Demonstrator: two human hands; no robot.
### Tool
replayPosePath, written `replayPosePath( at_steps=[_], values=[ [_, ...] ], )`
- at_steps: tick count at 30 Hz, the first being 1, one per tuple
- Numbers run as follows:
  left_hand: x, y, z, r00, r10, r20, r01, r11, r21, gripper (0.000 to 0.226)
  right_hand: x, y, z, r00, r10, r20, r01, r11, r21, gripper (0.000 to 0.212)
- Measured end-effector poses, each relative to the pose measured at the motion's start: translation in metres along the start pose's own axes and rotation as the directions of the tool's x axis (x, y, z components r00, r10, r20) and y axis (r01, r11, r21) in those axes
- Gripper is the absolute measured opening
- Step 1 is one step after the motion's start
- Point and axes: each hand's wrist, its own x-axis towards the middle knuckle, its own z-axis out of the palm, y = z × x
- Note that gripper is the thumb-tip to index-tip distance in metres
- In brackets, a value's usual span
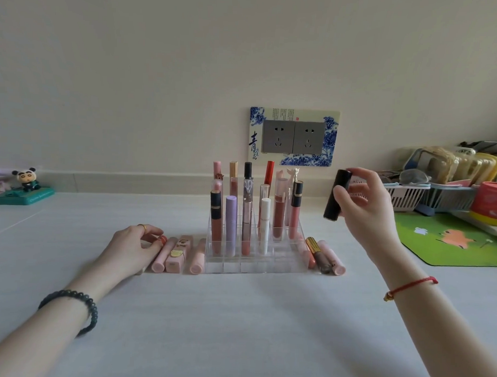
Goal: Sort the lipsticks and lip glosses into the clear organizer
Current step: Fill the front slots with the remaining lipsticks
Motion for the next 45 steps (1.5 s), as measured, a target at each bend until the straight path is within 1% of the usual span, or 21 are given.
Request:
replayPosePath(
  at_steps=[2,5,9,12,14,17,21,24,28,33,39,45],
  values=[
    [0.0,0.0,0.0,1.0,-0.002,0.002,0.002,1.0,-0.004,0.025,-0.006,-0.006,0.004,0.998,0.002,0.065,-0.006,0.999,0.051,0.026],
    [0.0,0.0,-0.001,1.0,-0.011,0.008,0.011,1.0,-0.004,0.024,-0.018,-0.014,0.013,0.986,-0.048,0.159,0.031,0.994,0.105,0.028],
    [-0.001,0.001,0.0,1.0,-0.007,0.004,0.007,1.0,0.003,0.024,-0.038,-0.026,0.032,0.963,-0.14,0.232,0.1,0.979,0.175,0.035],
    [-0.001,0.002,0.001,1.0,-0.011,0.0,0.011,1.0,-0.003,0.024,-0.057,-0.032,0.052,0.938,-0.186,0.291,0.114,0.962,0.248,0.036],
    [-0.002,0.002,0.001,1.0,-0.014,-0.005,0.014,1.0,-0.012,0.024,-0.068,-0.035,0.069,0.918,-0.2,0.341,0.116,0.961,0.251,0.036],
    [-0.002,0.002,0.002,1.0,-0.022,-0.013,0.021,1.0,-0.02,0.023,-0.078,-0.039,0.095,0.903,-0.226,0.366,0.147,0.962,0.23,0.037],
    [-0.001,0.001,0.002,1.0,-0.011,-0.017,0.011,1.0,-0.008,0.023,-0.079,-0.036,0.117,0.914,-0.205,0.35,0.15,0.973,0.178,0.029],
    [0.0,0.0,0.002,1.0,-0.007,-0.007,0.006,1.0,-0.012,0.024,-0.079,-0.03,0.122,0.915,-0.185,0.359,0.161,0.982,0.095,0.022],
    [0.001,-0.001,0.002,1.0,0.0,-0.006,0.0,1.0,-0.004,0.024,-0.081,-0.023,0.123,0.91,-0.184,0.371,0.193,0.981,0.013,0.023],
    [0.001,-0.001,0.003,1.0,-0.011,-0.007,0.011,1.0,-0.02,0.025,-0.082,-0.019,0.125,0.882,-0.189,0.431,0.243,0.967,-0.075,0.023],
    [0.0,0.0,0.001,1.0,-0.016,0.006,0.017,1.0,-0.014,0.025,-0.084,-0.018,0.126,0.876,-0.206,0.437,0.281,0.953,-0.115,0.026],
    [0.001,-0.001,0.002,1.0,-0.014,0.008,0.014,1.0,-0.001,0.024,-0.083,-0.018,0.125,0.879,-0.185,0.44,0.259,0.959,-0.116,0.029]
  ],
)
